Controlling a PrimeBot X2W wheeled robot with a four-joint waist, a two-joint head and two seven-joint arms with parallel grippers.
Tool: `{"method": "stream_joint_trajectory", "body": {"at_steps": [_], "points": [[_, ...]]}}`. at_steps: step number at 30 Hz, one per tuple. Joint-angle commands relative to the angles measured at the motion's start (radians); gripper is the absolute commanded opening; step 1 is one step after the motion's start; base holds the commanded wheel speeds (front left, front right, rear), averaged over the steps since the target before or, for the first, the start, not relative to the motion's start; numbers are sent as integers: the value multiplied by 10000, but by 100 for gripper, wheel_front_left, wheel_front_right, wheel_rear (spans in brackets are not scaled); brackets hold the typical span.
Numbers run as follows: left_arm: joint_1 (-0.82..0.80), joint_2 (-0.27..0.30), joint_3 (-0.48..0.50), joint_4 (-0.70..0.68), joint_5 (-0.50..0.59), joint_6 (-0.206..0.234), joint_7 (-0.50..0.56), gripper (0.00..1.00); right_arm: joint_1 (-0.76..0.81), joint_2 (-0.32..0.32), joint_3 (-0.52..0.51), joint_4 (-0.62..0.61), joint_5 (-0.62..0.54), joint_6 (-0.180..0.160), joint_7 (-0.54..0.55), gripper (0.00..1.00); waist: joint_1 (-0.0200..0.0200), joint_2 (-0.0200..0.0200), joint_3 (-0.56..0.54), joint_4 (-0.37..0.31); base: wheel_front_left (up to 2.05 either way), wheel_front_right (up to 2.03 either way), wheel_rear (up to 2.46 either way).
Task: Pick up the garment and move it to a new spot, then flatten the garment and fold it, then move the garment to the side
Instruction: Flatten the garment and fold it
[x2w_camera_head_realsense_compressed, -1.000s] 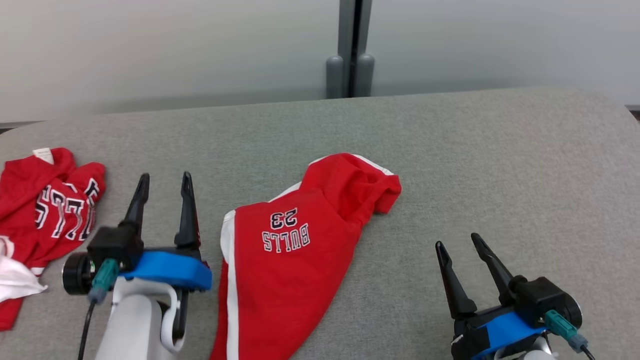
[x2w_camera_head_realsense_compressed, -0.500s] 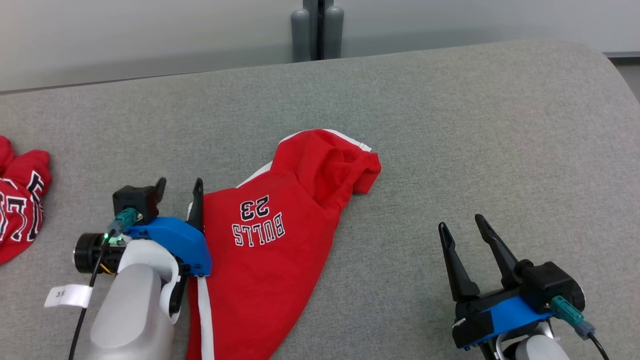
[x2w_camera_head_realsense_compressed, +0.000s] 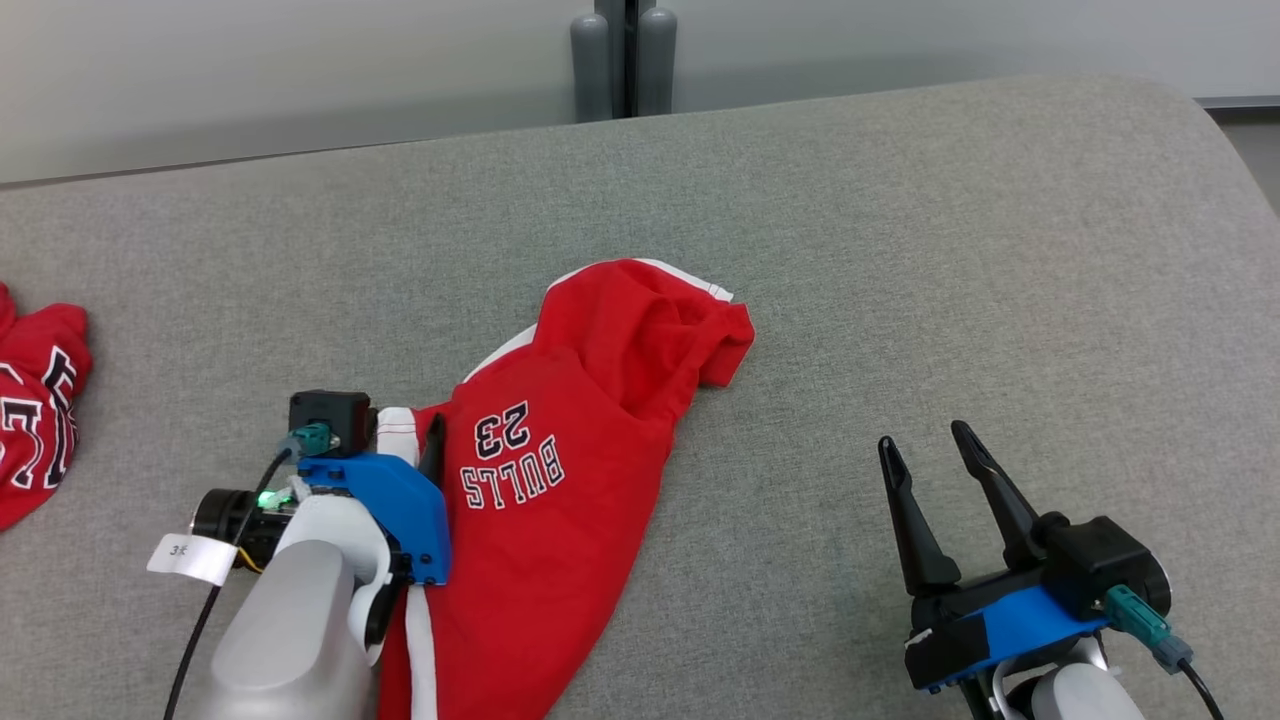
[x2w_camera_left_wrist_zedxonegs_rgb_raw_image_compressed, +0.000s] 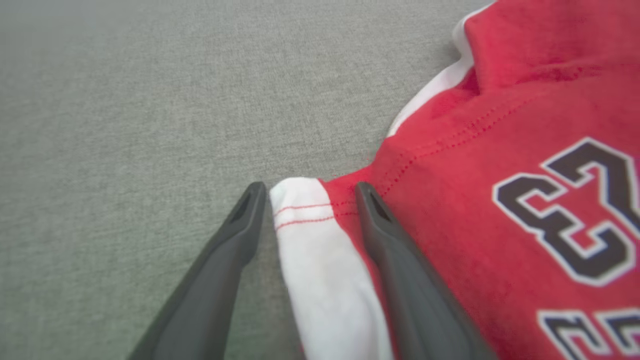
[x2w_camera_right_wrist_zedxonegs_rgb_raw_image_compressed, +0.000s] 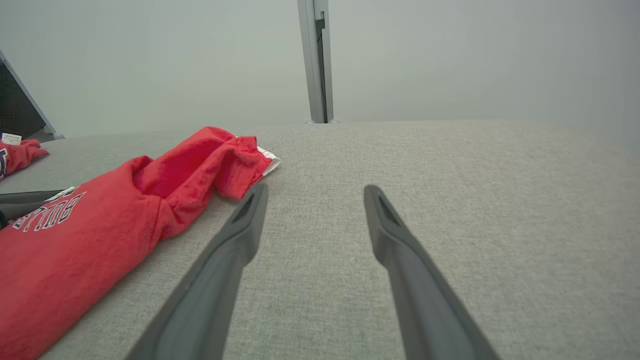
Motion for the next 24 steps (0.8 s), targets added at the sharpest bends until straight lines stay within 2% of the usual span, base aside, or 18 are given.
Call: {"method": "stream_joint_trajectory", "body": {"at_steps": [1,2,3,9,13,17,24], "points": [[188,-53,-199,38,-131,-95,-37,41,-75,2,-1,-2,45,5,-37,100,-1,-1,-27,2,0,0,0],[206,-7,-298,24,-175,-95,-44,13,-58,2,22,0,54,5,-37,100,-1,-1,-50,-4,0,0,0],[210,42,-408,36,-214,-96,-30,0,-47,4,40,5,67,5,-37,100,-1,-1,-67,-10,0,0,0],[-253,349,-467,-217,-306,-31,-1038,0,-76,2,60,40,111,5,-37,100,-1,-1,-220,-31,0,0,0],[-628,480,-370,-481,-220,224,-2071,0,-19,2,82,107,115,5,-37,100,-1,-1,-421,-65,0,0,0],[-1026,503,-346,-984,-77,445,-2581,0,70,2,117,134,144,5,-37,100,-1,-1,-599,-135,0,0,0],[-609,52,-844,-2385,55,303,-2779,0,243,2,89,75,218,5,-37,100,-1,-1,-761,-244,0,0,0]]}}
